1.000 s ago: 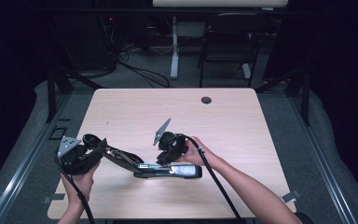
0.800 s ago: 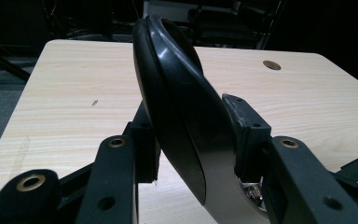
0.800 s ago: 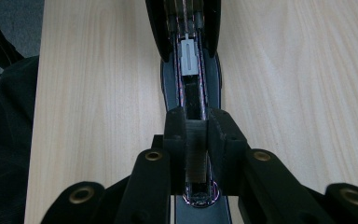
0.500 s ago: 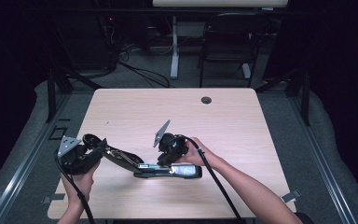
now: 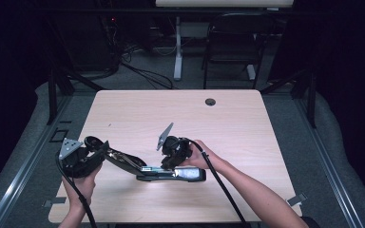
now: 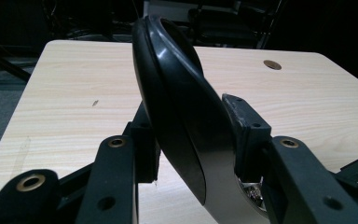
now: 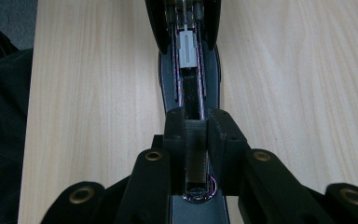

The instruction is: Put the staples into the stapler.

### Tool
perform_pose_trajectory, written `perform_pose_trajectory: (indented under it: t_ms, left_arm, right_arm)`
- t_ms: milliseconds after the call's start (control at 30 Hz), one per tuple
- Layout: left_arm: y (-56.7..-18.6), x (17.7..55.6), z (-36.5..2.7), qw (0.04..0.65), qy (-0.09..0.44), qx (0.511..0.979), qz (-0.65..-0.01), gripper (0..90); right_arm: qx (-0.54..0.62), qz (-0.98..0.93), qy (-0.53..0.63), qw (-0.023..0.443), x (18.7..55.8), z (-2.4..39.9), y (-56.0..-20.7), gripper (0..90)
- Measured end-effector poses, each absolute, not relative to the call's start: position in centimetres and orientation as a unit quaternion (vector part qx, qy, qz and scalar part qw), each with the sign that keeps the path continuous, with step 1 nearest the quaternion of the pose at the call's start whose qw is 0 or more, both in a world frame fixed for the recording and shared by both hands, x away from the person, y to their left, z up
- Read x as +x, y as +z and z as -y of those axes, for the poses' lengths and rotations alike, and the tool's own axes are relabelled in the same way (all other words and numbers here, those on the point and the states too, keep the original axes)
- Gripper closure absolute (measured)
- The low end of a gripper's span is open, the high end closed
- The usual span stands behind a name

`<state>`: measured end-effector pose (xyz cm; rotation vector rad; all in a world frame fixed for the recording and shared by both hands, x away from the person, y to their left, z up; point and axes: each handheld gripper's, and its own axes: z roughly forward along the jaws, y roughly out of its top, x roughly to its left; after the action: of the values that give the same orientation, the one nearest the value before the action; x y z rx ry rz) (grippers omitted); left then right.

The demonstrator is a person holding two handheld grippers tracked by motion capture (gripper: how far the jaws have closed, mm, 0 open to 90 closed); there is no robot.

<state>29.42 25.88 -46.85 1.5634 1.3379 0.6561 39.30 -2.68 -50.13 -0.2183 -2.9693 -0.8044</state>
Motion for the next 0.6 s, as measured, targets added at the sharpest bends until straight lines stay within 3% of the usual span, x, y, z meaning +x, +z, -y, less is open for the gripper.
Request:
perform_pose_trajectory:
  t_ms: [600]
  left_arm:
    - [-46.85, 29.42, -25.93, 0.471, 0.267, 0.639, -0.546, 59.8]
  right_arm:
    - [-0.058, 0.967, -0.248, 0.015, 39.12, 2.57, -50.35, 78.5]
